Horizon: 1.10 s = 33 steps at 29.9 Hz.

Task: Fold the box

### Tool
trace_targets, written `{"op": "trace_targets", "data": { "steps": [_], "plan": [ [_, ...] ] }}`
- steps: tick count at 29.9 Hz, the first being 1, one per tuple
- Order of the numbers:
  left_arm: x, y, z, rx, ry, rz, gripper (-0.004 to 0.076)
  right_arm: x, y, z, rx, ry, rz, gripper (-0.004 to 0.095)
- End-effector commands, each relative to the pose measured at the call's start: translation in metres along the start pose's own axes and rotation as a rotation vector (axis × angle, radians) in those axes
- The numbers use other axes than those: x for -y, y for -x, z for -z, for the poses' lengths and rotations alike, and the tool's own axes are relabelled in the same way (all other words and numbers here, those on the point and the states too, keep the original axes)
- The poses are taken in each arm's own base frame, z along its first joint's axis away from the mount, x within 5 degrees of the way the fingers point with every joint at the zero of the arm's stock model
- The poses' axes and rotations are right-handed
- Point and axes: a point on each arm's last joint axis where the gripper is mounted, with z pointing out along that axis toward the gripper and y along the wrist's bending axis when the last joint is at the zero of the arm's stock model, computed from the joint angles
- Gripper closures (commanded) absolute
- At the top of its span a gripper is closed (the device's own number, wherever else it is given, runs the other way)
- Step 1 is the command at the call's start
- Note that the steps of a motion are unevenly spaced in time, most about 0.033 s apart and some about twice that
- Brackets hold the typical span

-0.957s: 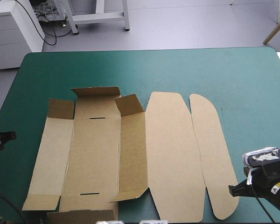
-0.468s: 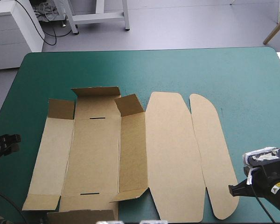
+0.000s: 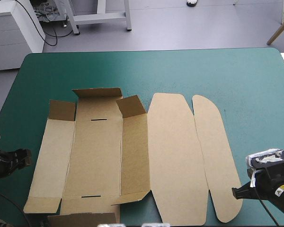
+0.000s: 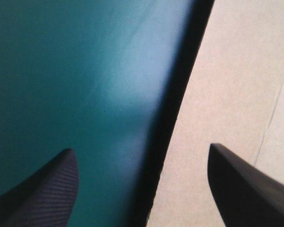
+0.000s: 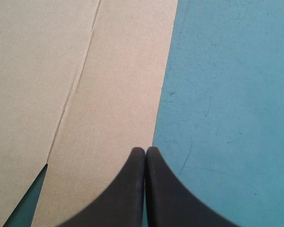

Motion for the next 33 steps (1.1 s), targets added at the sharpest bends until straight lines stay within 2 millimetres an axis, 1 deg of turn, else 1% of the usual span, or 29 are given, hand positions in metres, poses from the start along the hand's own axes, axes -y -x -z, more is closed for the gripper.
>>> {"op": "trace_targets", "data": {
  "steps": [1, 5, 9, 14, 20, 24, 33],
  "plan": [
    [0.002, -0.002, -0.003, 0.049, -0.011, -0.015, 0.0182, 0.002, 0.01, 0.004, 0.066, -0.018, 0.003, 0.0928],
    [0.002, -0.01, -0.017, 0.033, -0.04, -0.042, 0.0197, 0.002, 0.01, 0.004, 0.067, -0.019, 0.003, 0.0927],
    [0.006, -0.015, -0.031, 0.002, -0.124, -0.058, 0.0199, 0.002, 0.01, 0.004, 0.067, -0.019, 0.003, 0.0928],
    [0.007, -0.015, -0.04, -0.066, -0.193, -0.076, 0.0199, 0.002, 0.008, 0.001, 0.057, -0.016, 0.002, 0.0928],
    [0.008, -0.018, -0.048, -0.157, -0.269, -0.091, 0.0199, 0.001, -0.002, -0.011, 0.019, -0.002, -0.008, 0.0928],
    [0.011, -0.018, -0.052, -0.195, -0.34, -0.082, 0.0199, 0.001, -0.002, -0.011, 0.021, -0.001, -0.009, 0.0928],
    [0.019, -0.02, -0.049, -0.226, -0.448, -0.077, 0.0212, 0.001, -0.002, -0.011, 0.021, -0.001, -0.009, 0.0928]
  ]
}}
